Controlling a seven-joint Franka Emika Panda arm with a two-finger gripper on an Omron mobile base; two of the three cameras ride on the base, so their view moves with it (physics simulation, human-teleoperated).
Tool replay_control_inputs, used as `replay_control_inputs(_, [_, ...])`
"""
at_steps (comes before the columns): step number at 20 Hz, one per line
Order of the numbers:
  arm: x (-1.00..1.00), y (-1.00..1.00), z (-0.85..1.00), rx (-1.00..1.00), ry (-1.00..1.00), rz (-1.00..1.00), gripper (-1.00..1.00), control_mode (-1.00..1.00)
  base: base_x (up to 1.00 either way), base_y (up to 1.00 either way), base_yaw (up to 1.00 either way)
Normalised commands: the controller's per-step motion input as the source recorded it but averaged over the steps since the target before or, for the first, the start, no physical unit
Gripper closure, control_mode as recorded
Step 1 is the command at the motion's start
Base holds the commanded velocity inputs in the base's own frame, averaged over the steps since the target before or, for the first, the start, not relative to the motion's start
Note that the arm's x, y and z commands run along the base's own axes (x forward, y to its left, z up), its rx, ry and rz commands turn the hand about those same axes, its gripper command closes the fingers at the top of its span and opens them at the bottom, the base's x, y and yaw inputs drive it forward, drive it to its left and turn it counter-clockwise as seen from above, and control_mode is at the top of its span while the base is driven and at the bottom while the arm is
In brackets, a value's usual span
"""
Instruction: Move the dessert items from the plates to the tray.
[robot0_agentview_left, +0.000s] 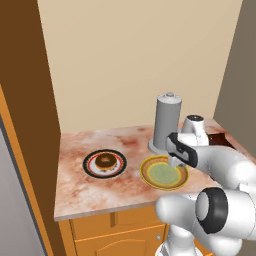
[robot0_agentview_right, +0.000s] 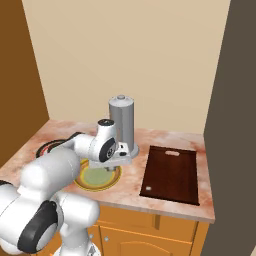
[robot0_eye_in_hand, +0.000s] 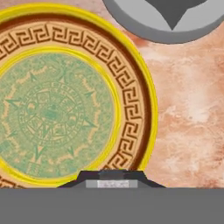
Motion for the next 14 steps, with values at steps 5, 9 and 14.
replay_control_inputs(5, [0.13, -0.99, 0.04, 0.0, 0.13, -0.02, 1.0, -1.0, 0.0, 0.0, 0.0])
replay_control_inputs(9, [0.18, -0.82, 0.06, 0.0, 0.1, 0.0, 1.0, -1.0, 0.0, 0.0, 0.0])
replay_control_inputs(14, [0.09, -0.53, 0.24, 0.0, 0.03, 0.0, 1.0, -1.0, 0.0, 0.0, 0.0])
